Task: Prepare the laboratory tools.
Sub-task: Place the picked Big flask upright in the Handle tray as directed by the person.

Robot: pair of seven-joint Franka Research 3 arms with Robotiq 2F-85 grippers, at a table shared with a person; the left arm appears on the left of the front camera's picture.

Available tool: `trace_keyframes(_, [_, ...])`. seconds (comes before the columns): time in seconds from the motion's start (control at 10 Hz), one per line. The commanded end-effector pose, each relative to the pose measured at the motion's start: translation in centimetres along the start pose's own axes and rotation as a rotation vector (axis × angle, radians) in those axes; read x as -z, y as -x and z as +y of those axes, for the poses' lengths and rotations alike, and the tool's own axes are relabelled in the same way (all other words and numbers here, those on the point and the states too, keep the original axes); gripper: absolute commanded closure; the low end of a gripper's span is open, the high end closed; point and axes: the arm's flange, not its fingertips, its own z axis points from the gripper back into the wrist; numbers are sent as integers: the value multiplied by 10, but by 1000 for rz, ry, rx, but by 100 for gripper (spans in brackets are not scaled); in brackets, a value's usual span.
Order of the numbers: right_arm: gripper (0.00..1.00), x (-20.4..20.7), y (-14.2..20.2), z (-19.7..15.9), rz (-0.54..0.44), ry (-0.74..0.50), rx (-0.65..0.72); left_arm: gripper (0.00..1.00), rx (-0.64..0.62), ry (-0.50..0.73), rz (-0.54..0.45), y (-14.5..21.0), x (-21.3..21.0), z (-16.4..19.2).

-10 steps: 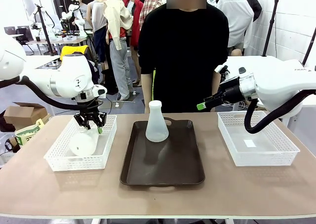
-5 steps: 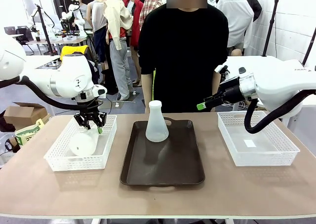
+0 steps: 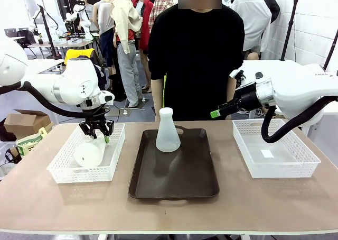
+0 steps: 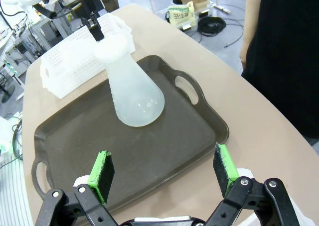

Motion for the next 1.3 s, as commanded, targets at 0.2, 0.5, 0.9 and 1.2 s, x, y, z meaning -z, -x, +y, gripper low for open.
trace_keyframes(0.2, [0,0,-3,-1,18,3,6,100,2,9,24,4,-9,3])
trace_keyframes(0.5, [0,0,-3,-1,18,3,6,100,-18,21,36,14,-47,15])
trace_keyframes(0.9, [0,0,-3,-1,18,3,6,100,2,41,-7,25,-91,28])
trace_keyframes(1.2, [0,0,-3,-1,18,3,6,100,47,84,-40,39,-122,35])
